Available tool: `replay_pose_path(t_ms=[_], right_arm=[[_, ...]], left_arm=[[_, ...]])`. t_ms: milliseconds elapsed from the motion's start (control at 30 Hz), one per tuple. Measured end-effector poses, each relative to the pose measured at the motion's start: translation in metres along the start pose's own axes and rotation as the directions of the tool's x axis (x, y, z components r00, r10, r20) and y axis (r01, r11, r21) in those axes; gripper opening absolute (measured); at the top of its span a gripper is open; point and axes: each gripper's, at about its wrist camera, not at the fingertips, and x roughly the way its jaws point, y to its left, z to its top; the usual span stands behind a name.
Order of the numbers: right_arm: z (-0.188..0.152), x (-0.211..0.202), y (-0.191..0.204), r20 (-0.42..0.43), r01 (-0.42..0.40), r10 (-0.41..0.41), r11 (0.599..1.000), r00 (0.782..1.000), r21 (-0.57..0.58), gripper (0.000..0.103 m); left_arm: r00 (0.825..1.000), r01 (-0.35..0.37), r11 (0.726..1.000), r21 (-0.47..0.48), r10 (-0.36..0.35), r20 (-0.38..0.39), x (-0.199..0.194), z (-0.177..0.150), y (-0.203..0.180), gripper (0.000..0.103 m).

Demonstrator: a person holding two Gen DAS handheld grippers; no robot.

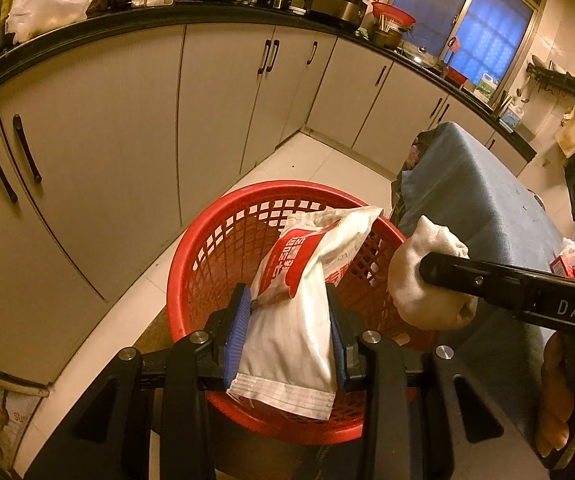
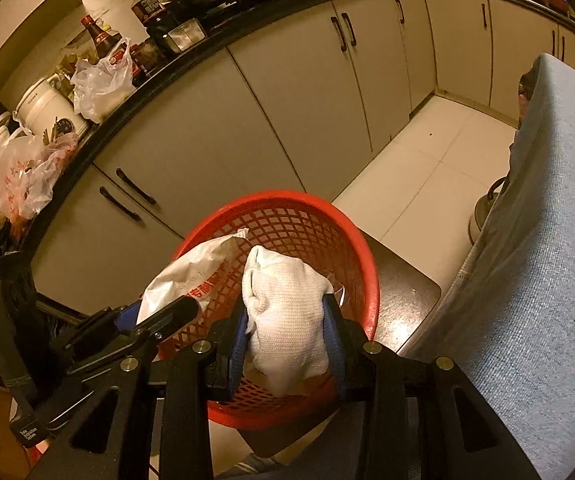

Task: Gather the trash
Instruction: 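Carry the packet and cloth to the red wastebasket and open both tools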

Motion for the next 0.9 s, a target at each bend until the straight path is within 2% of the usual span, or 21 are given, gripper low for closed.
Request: replay_pose_path(t_ms=[500,667,900], right_arm=[[0.002,-0.003,-0.001,0.01,-0.028,0.027,0.999,1.0,0.021,0.044],[0.001,-0.005,-0.003,0.018,-0.042,0.041,0.999,0.999,0.034,0.044],[0.002,-0.01,-0.004,0.043,-0.074,0.072,0.996,0.997,0.053,0.052]], left_arm=[[0.999,0.029,1.0,-0.01,-0.029,0.024,-0.01,0.001,-0.001,0.037],[0.999,0.036,0.999,-0.005,-0.035,0.031,-0.015,0.001,-0.005,0.04],[0.998,0.039,0.999,-0.018,-0.038,0.046,-0.024,0.002,-0.005,0.043]])
